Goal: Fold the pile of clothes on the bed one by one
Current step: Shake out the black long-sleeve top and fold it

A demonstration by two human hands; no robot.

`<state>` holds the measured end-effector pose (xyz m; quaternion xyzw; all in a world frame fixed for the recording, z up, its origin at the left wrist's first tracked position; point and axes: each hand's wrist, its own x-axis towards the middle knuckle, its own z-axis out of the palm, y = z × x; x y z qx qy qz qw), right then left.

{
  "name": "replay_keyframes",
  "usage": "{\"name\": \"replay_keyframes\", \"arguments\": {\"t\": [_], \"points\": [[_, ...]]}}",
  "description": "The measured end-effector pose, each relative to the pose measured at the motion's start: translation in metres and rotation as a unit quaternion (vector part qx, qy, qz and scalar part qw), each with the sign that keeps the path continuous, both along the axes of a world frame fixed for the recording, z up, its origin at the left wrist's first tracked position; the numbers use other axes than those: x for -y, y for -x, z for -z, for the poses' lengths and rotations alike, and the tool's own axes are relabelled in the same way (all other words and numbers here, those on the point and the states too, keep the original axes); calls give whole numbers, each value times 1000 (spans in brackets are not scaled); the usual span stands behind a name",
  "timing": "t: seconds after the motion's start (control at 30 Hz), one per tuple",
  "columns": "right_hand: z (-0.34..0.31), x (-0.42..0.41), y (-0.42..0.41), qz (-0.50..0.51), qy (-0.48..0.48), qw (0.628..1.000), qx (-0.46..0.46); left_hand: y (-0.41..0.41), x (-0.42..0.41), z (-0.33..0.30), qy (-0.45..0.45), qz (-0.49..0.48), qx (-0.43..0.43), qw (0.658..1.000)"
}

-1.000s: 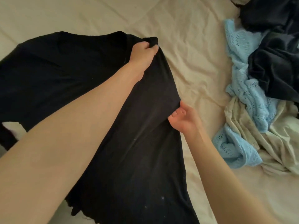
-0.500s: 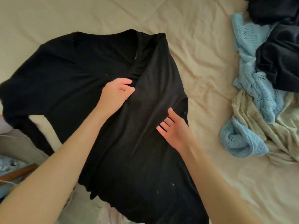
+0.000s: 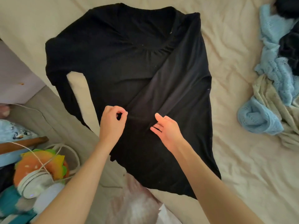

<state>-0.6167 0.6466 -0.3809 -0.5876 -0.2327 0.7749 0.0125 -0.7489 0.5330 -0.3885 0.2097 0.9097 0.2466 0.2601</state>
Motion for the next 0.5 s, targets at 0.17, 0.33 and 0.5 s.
{"name": "replay_keyframes", "arguments": {"t": [0.17,0.33,0.5], "points": [[-4,11,0,49,-29,998,22,17,20,5,-16,25,62,998],[-5,14,6,83,-73,992,53,27,39,9,-18,16,72,997],[-15,12,7,147,-108,980,80,54,50,0,-50,-11,126,991]]}}
